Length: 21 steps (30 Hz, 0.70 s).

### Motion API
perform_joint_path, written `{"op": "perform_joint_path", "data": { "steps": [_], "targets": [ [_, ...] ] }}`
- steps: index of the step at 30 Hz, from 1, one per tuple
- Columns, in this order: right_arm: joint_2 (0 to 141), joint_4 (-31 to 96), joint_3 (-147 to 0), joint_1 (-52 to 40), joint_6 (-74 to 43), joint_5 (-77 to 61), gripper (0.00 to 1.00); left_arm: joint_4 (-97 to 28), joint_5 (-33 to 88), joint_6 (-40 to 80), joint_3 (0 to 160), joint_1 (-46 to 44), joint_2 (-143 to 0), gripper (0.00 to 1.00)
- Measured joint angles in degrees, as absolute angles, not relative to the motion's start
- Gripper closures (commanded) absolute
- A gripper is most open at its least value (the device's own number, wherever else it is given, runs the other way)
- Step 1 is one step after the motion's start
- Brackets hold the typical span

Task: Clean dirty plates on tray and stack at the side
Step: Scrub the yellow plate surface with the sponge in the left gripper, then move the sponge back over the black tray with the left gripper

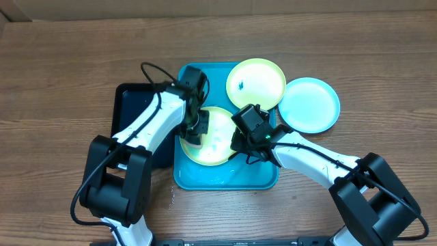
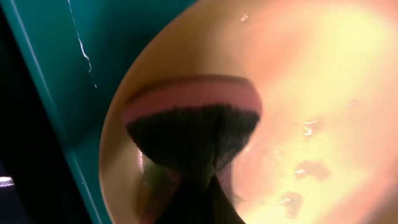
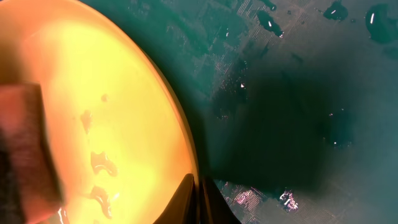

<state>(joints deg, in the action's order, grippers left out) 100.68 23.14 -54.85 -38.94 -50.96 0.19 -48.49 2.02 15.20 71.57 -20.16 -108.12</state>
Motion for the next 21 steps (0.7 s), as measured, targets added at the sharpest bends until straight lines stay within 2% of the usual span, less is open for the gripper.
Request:
{"op": "perform_joint_path", "data": {
  "steps": [6,13,17,21],
  "targets": [
    [100.7,23.1,-54.8,-38.9,-51.0,0.2,0.96,-43.8,3.4,16.4,67.7,-20.0,-107.6,0.96],
    [100.8,23.1,-54.8,-38.8,-50.9,0.3,0.96,-40.4,21.3,14.4,66.9,-19.5,-107.5,0.96],
    [100.8,23.0,-54.8,-38.8,-51.0,0.2,0.96,-45.0,26.9,13.3,69.6,-19.4,-107.7,0.96],
    [100.8,23.0,-54.8,-38.8,-51.0,0.2,0.96,-51.7,27.6,12.1,77.7,-18.1,-107.6,0.96]
  ]
}}
